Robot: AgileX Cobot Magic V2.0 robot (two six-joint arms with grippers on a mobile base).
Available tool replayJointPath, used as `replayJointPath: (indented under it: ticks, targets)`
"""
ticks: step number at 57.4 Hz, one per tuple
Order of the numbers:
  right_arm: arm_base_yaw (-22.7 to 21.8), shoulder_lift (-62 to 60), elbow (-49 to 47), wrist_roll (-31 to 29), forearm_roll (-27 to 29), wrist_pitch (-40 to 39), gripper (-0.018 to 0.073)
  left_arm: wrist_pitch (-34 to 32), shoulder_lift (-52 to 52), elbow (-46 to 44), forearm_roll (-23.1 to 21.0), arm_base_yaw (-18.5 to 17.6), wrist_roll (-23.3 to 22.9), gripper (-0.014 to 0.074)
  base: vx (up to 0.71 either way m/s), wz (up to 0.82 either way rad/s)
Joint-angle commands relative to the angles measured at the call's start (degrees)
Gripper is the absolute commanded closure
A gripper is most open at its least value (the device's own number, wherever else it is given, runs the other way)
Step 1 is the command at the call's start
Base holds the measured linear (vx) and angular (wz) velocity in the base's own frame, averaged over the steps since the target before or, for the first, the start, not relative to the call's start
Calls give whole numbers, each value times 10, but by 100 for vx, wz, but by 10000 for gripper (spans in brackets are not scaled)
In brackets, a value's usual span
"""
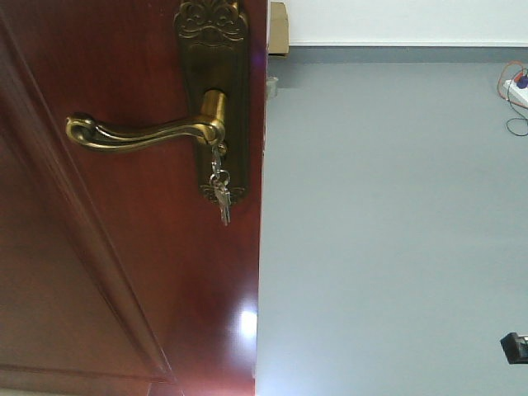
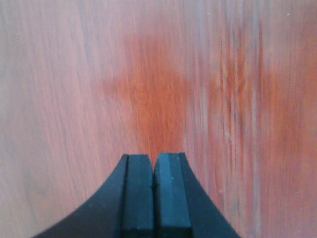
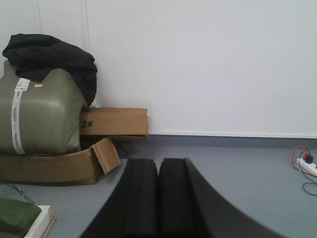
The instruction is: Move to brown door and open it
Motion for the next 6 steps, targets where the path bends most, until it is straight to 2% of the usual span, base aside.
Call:
replayJointPath:
  ticks: [1, 6]
  targets:
    - [-3, -7, 3, -3, -4, -46, 559, -51, -8, -10, 0, 0, -7, 600, 0, 0]
    - [-3, -7, 3, -3, -4, -46, 559, -51, -8, -10, 0, 0, -7, 600, 0, 0]
